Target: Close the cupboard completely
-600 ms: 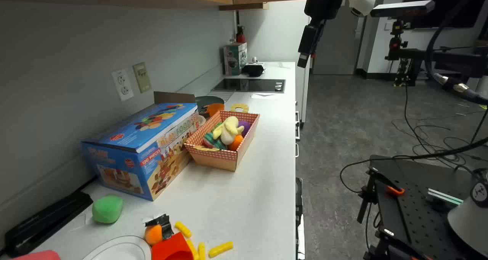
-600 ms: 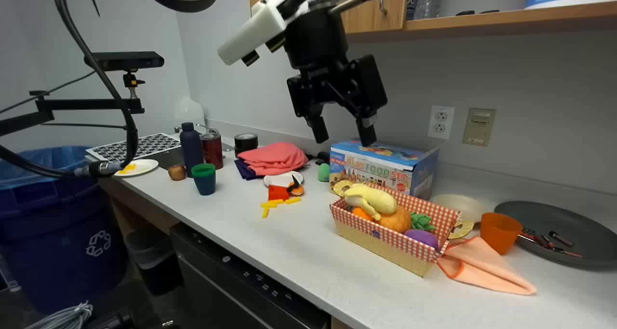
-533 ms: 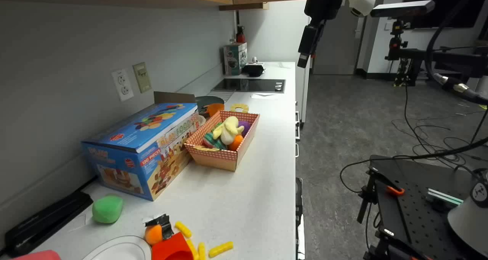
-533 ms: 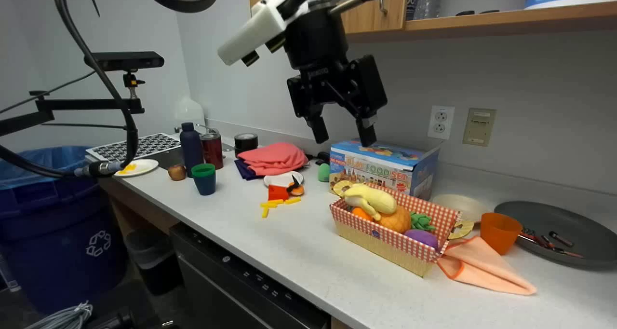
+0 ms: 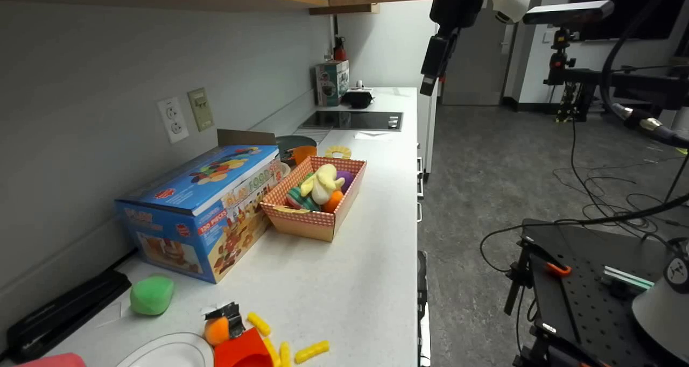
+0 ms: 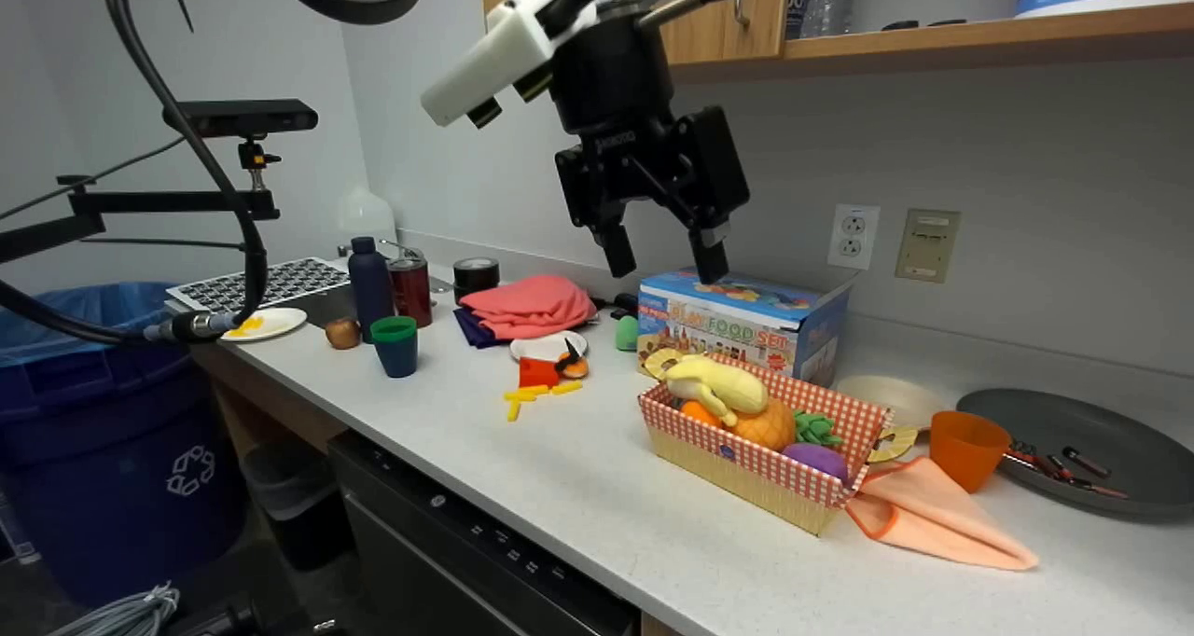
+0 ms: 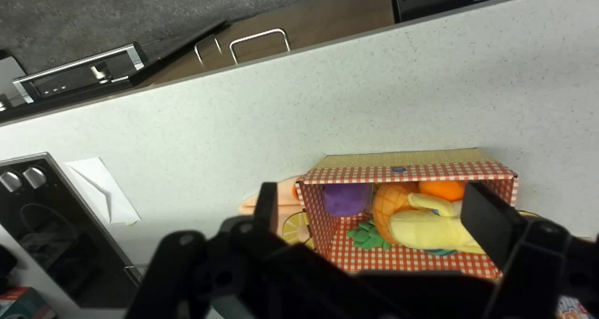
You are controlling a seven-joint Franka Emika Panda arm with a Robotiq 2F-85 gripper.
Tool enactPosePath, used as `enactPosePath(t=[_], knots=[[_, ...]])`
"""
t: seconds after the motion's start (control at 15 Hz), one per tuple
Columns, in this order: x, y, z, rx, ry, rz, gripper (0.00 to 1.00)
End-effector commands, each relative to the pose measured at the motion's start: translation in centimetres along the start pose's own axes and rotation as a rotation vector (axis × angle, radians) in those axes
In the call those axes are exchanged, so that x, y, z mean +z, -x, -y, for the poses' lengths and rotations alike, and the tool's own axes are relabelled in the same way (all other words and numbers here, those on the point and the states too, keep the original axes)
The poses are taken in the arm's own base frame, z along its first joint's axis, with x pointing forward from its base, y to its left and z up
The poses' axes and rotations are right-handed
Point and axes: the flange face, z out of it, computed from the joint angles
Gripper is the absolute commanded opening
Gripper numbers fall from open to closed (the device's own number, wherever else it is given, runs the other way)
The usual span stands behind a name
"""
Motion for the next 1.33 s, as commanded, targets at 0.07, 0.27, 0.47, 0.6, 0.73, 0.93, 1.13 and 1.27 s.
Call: enactPosePath(t=[0.07,0.27,0.47,0.6,0.73,0.93,1.13,1.27], knots=[[-0.1,0.0,0.0,0.0,0.0,0.001,1.0],[-0.1,0.0,0.0,0.0,0.0,0.001,1.0],[-0.1,0.0,0.0,0.0,0.0,0.001,1.0],[-0.9,0.1,-0.2,0.005,-0.016,-0.002,1.0],[-2.9,0.4,-1.0,0.019,-0.001,-0.011,1.0],[-6.4,1.1,-2.4,0.038,0.014,-0.031,1.0],[-10.7,2.2,-4.2,0.081,0.043,-0.057,1.0],[-13.6,3.2,-5.2,0.113,0.057,-0.08,1.0]])
